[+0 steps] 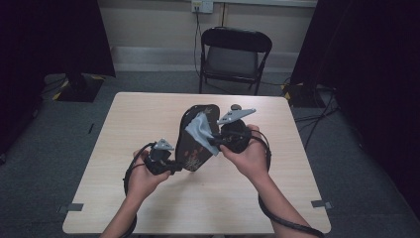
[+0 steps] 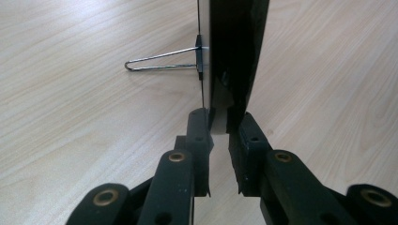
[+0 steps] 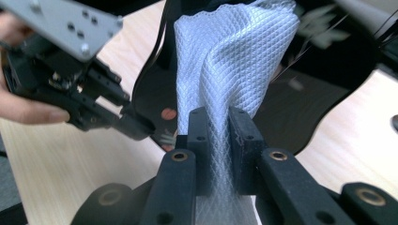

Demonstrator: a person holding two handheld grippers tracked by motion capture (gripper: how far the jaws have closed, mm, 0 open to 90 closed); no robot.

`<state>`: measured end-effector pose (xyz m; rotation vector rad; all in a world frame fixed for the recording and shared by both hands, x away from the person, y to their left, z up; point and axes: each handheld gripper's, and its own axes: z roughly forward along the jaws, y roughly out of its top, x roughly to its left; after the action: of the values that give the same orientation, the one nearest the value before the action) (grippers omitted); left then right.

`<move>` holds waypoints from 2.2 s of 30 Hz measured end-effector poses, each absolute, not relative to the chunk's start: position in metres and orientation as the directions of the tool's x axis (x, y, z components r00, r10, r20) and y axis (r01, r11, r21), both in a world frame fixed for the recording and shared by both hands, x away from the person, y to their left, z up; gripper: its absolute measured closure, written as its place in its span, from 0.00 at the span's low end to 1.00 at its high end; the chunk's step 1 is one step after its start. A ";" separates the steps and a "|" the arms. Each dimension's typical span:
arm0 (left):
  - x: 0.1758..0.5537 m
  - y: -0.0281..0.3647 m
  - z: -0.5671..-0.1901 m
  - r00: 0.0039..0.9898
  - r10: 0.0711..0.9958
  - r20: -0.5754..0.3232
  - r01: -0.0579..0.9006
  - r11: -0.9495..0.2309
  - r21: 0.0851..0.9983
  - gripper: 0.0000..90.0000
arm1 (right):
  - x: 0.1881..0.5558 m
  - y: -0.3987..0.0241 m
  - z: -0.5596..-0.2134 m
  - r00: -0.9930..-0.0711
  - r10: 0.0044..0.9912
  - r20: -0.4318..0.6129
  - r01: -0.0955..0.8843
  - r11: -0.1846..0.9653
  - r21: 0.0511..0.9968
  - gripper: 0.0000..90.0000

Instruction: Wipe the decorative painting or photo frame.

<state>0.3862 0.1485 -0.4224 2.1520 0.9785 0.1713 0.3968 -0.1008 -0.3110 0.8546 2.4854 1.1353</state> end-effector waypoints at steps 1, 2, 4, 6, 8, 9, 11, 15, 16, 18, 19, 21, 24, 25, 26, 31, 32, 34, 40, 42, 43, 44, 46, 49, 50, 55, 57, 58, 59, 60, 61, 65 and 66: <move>0.386 0.149 -0.422 0.699 0.694 -0.175 0.593 -0.424 0.684 0.87 | 0.397 -0.100 -0.316 -0.787 0.617 -0.004 0.405 0.521 0.751 0.90; 0.386 0.149 -0.422 0.699 0.693 -0.175 0.593 -0.425 0.684 0.87 | 0.397 -0.099 -0.320 -0.788 0.616 0.000 0.408 0.522 0.749 0.90; 0.387 0.149 -0.422 0.699 0.693 -0.176 0.593 -0.425 0.684 0.87 | 0.397 -0.098 -0.329 -0.791 0.612 0.007 0.418 0.531 0.738 0.90; 0.387 0.149 -0.422 0.698 0.694 -0.177 0.595 -0.424 0.683 0.87 | 0.397 -0.097 -0.338 -0.791 0.612 0.018 0.430 0.534 0.728 0.90; 0.386 0.148 -0.423 0.698 0.694 -0.175 0.592 -0.423 0.686 0.87 | 0.396 -0.097 -0.347 -0.792 0.610 0.027 0.439 0.537 0.720 0.90; 0.387 0.148 -0.423 0.700 0.693 -0.173 0.590 -0.425 0.687 0.87 | 0.395 -0.097 -0.354 -0.792 0.609 0.037 0.447 0.539 0.713 0.90; 0.387 0.148 -0.423 0.699 0.693 -0.175 0.592 -0.423 0.686 0.87 | 0.394 -0.097 -0.365 -0.792 0.609 0.048 0.461 0.544 0.702 0.90; 0.387 0.148 -0.423 0.701 0.692 -0.173 0.589 -0.425 0.687 0.87 | 0.393 -0.097 -0.386 -0.789 0.610 0.071 0.487 0.551 0.678 0.90; 0.387 0.148 -0.423 0.701 0.692 -0.173 0.589 -0.425 0.687 0.87 | 0.393 -0.097 -0.391 -0.787 0.613 0.077 0.495 0.550 0.673 0.90; 0.387 0.148 -0.423 0.701 0.692 -0.173 0.589 -0.425 0.687 0.87 | 0.392 -0.097 -0.401 -0.785 0.614 0.089 0.508 0.554 0.660 0.90; 0.387 0.148 -0.423 0.701 0.692 -0.172 0.589 -0.426 0.687 0.87 | 0.391 -0.096 -0.405 -0.785 0.613 0.091 0.512 0.559 0.652 0.90; 0.387 0.148 -0.423 0.701 0.693 -0.172 0.589 -0.425 0.687 0.87 | 0.391 -0.097 -0.413 -0.781 0.615 0.105 0.524 0.556 0.645 0.90; 0.387 0.148 -0.423 0.701 0.692 -0.172 0.589 -0.426 0.687 0.87 | 0.389 -0.097 -0.423 -0.779 0.617 0.113 0.536 0.561 0.631 0.90; 0.387 0.148 -0.423 0.701 0.692 -0.172 0.589 -0.426 0.687 0.87 | 0.389 -0.097 -0.427 -0.779 0.617 0.112 0.539 0.567 0.622 0.90; 0.387 0.148 -0.423 0.702 0.691 -0.172 0.588 -0.427 0.687 0.87 | 0.389 -0.097 -0.431 -0.776 0.620 0.112 0.544 0.569 0.617 0.90; 0.387 0.148 -0.423 0.702 0.691 -0.171 0.587 -0.427 0.688 0.87 | 0.387 -0.098 -0.443 -0.773 0.621 0.125 0.558 0.575 0.598 0.90; 0.387 0.148 -0.423 0.702 0.691 -0.171 0.587 -0.427 0.687 0.87 | 0.387 -0.098 -0.445 -0.774 0.621 0.124 0.559 0.579 0.594 0.90; 0.387 0.148 -0.423 0.702 0.691 -0.171 0.588 -0.427 0.687 0.87 | 0.386 -0.100 -0.450 -0.773 0.621 0.128 0.564 0.582 0.585 0.90; 0.387 0.148 -0.422 0.702 0.692 -0.170 0.588 -0.428 0.686 0.87 | 0.381 -0.103 -0.460 -0.771 0.621 0.138 0.577 0.590 0.565 0.90; 0.387 0.148 -0.423 0.701 0.692 -0.170 0.588 -0.427 0.687 0.87 | 0.380 -0.105 -0.462 -0.774 0.618 0.138 0.576 0.597 0.558 0.90; 0.387 0.148 -0.423 0.701 0.693 -0.170 0.588 -0.426 0.687 0.87 | 0.380 -0.106 -0.463 -0.774 0.618 0.137 0.577 0.599 0.555 0.90; 0.387 0.148 -0.423 0.701 0.693 -0.171 0.588 -0.426 0.687 0.87 | 0.379 -0.108 -0.464 -0.773 0.620 0.137 0.579 0.600 0.552 0.90; 0.387 0.148 -0.423 0.700 0.693 -0.171 0.589 -0.425 0.687 0.87 | 0.379 -0.111 -0.464 -0.771 0.621 0.138 0.581 0.599 0.551 0.90; 0.387 0.148 -0.423 0.701 0.693 -0.171 0.588 -0.426 0.687 0.87 | 0.380 -0.117 -0.458 -0.765 0.630 0.134 0.584 0.589 0.559 0.90; 0.387 0.148 -0.423 0.701 0.693 -0.170 0.588 -0.426 0.687 0.87 | 0.380 -0.118 -0.456 -0.764 0.632 0.132 0.582 0.585 0.565 0.90; 0.387 0.148 -0.422 0.702 0.692 -0.171 0.590 -0.428 0.685 0.87 | 0.384 -0.125 -0.427 -0.763 0.637 0.107 0.557 0.565 0.609 0.90; 0.387 0.147 -0.422 0.700 0.693 -0.174 0.592 -0.425 0.685 0.87 | 0.386 -0.125 -0.409 -0.766 0.637 0.089 0.538 0.558 0.632 0.90; 0.386 0.147 -0.422 0.701 0.692 -0.174 0.590 -0.425 0.686 0.87 | 0.387 -0.125 -0.401 -0.765 0.639 0.084 0.530 0.550 0.645 0.90; 0.386 0.147 -0.422 0.700 0.693 -0.173 0.592 -0.427 0.684 0.87 | 0.388 -0.125 -0.395 -0.765 0.638 0.085 0.526 0.544 0.654 0.90; 0.387 0.147 -0.422 0.702 0.692 -0.171 0.589 -0.429 0.685 0.87 | 0.389 -0.125 -0.386 -0.768 0.636 0.076 0.513 0.541 0.666 0.90; 0.387 0.147 -0.422 0.702 0.692 -0.171 0.589 -0.429 0.685 0.87 | 0.390 -0.125 -0.376 -0.768 0.638 0.062 0.500 0.536 0.680 0.90; 0.386 0.147 -0.422 0.701 0.692 -0.173 0.591 -0.427 0.685 0.87 | 0.392 -0.122 -0.341 -0.771 0.636 0.029 0.454 0.517 0.725 0.90; 0.387 0.147 -0.422 0.701 0.692 -0.173 0.590 -0.427 0.685 0.87 | 0.393 -0.122 -0.336 -0.772 0.635 0.025 0.448 0.515 0.731 0.90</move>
<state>0.3865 0.1473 -0.4223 2.1545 0.9739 0.1725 0.3927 -0.1218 -0.3357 0.9164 2.5117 1.1062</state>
